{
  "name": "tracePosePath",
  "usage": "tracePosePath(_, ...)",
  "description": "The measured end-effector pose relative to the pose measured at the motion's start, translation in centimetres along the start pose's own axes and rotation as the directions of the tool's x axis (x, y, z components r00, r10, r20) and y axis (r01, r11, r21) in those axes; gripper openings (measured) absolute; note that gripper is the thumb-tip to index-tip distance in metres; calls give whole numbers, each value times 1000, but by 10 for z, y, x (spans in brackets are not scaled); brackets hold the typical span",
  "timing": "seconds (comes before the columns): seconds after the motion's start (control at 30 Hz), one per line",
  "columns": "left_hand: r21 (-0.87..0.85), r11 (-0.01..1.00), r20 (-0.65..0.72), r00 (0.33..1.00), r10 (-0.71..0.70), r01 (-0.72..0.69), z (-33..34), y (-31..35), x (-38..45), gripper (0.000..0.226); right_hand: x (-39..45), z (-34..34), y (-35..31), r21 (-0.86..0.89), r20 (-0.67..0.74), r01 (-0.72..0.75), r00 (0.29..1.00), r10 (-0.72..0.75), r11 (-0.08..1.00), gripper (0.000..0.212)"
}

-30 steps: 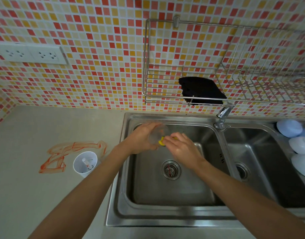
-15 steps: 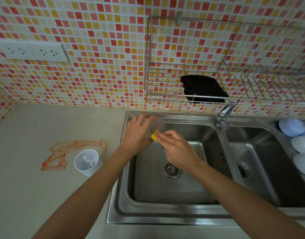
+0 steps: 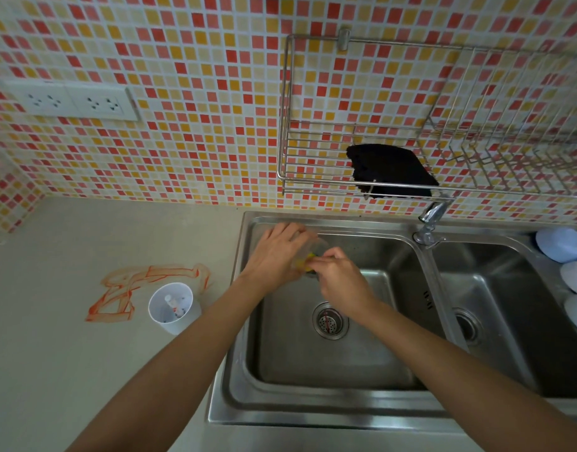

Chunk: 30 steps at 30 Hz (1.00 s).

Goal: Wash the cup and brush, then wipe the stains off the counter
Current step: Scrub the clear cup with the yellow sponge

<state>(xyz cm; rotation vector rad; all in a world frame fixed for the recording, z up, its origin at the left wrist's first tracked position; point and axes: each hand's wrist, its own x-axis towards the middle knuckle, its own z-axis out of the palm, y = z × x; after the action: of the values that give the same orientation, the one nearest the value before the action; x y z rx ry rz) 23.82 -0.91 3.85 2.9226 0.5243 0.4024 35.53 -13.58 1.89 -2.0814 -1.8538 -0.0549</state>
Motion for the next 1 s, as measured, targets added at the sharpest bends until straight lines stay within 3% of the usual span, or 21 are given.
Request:
tracePosePath(0.13, -4, 1000, -62, 998, -11, 11, -4, -1, 8, 78, 6, -17, 11, -139, -84, 38, 995, -50, 990, 31)
tracePosePath(0.3, -111, 993, -66, 997, -48, 41, -1, -14, 5, 79, 0, -13, 5, 161, -42, -33, 998, 40, 986, 33)
tracePosePath(0.47, -126, 992, -70, 997, -36, 26, 1, -16, 3, 84, 1, -24, 22, -119, -54, 143, 987, -150, 983, 46)
tracePosePath(0.73, -277, 960, 4, 999, -33, 33, 2, -18, -2, 83, -5, -15, 23, -201, -94, 248, 958, -271, 948, 24)
tracePosePath(0.9, -439, 890, -19, 989, -143, 120, 4, -10, -6, 88, -2, -14, 24, -254, -269, 199, 925, -267, 946, 17)
tracePosePath(1.0, -447, 877, -85, 968, -238, 176, 12, 2, -9, 92, 0, -8, 13, -230, -282, 188, 926, -250, 955, 13)
